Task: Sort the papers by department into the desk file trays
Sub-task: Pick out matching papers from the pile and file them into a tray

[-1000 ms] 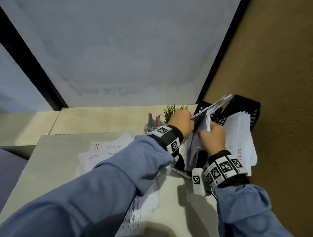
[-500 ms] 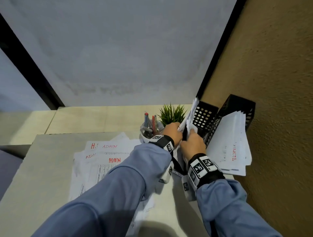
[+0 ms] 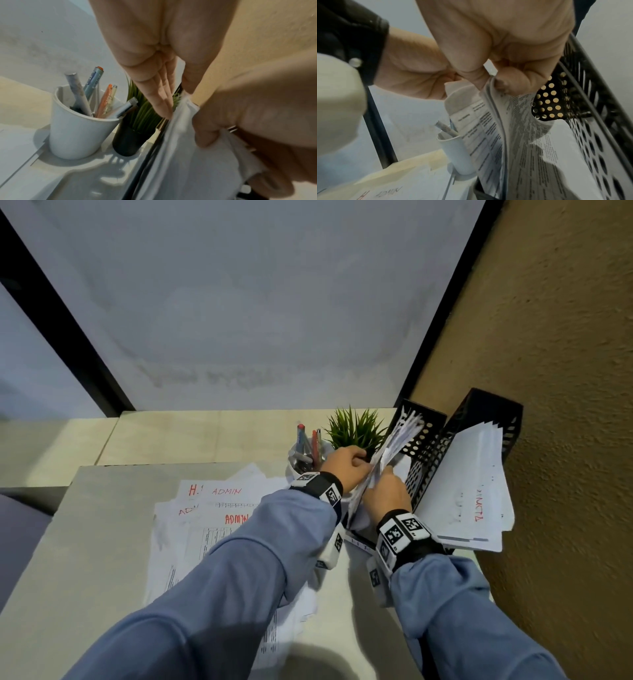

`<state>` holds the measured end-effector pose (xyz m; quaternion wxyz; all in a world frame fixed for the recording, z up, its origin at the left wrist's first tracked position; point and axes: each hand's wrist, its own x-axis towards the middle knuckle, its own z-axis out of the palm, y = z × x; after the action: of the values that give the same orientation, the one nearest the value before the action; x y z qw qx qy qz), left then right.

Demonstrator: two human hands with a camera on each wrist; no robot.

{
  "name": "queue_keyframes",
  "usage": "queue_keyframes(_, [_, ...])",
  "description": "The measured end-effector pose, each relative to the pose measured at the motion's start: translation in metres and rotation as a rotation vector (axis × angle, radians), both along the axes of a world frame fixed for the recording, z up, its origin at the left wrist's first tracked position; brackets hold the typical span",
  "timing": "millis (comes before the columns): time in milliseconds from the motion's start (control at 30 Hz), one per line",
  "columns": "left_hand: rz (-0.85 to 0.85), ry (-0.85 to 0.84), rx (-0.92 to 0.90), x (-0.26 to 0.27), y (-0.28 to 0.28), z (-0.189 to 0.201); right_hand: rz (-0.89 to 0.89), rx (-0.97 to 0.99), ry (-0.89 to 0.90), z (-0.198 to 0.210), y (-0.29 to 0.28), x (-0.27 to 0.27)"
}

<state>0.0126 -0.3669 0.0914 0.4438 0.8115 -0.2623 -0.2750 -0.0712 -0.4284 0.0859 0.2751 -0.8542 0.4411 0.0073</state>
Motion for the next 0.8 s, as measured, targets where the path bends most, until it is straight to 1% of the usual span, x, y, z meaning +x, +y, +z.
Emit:
queue_keyframes(67, [0.077, 0.085, -0.117, -0.001, 0.014, 0.002, -0.003, 0.004, -0.032, 0.002, 0.001, -0.001])
queue_keyframes(133, [0.189, 0.16, -0.19, 0.001, 0.041, -0.006, -0.013, -0.018, -0.117, 0.005, 0.009, -0.005])
queue_keyframes(200, [0.333, 0.138, -0.165, 0.006, 0.08, -0.027, 0.002, -0.042, -0.254, 0.007, 0.028, -0.011])
queue_keyframes(267, [0.464, 0.082, 0.01, 0.012, 0.126, -0.055, 0.089, 0.007, -0.349, 0.001, 0.054, -0.021])
queue_keyframes(300, [0.518, 0.07, 0.138, 0.013, 0.151, -0.067, 0.15, 0.042, -0.34, -0.007, 0.067, -0.025])
queue_keyframes(367, [0.594, 0.078, 0.404, 0.014, 0.196, -0.092, 0.236, 0.104, -0.225, -0.032, 0.088, -0.028])
queue_keyframes(400, [0.617, 0.087, 0.516, 0.012, 0.215, -0.102, 0.237, 0.142, -0.151, -0.046, 0.095, -0.028])
queue_keyframes(467, [0.637, 0.119, 0.665, 0.006, 0.244, -0.112, 0.17, 0.272, -0.04, -0.068, 0.107, -0.027])
queue_keyframes(500, [0.636, 0.128, 0.7, 0.002, 0.253, -0.115, 0.135, 0.324, -0.009, -0.077, 0.111, -0.027])
queue_keyframes(567, [0.636, 0.119, 0.701, -0.004, 0.265, -0.119, 0.109, 0.353, 0.028, -0.085, 0.121, -0.028])
queue_keyframes(633, [0.642, 0.113, 0.633, -0.009, 0.272, -0.123, 0.08, 0.37, 0.026, -0.089, 0.13, -0.028])
queue_keyframes(700, [0.641, 0.143, 0.557, -0.011, 0.274, -0.125, 0.058, 0.383, 0.023, -0.096, 0.135, -0.028])
queue_keyframes(800, [0.644, 0.21, 0.501, -0.016, 0.276, -0.126, 0.09, 0.386, 0.04, -0.101, 0.14, -0.028])
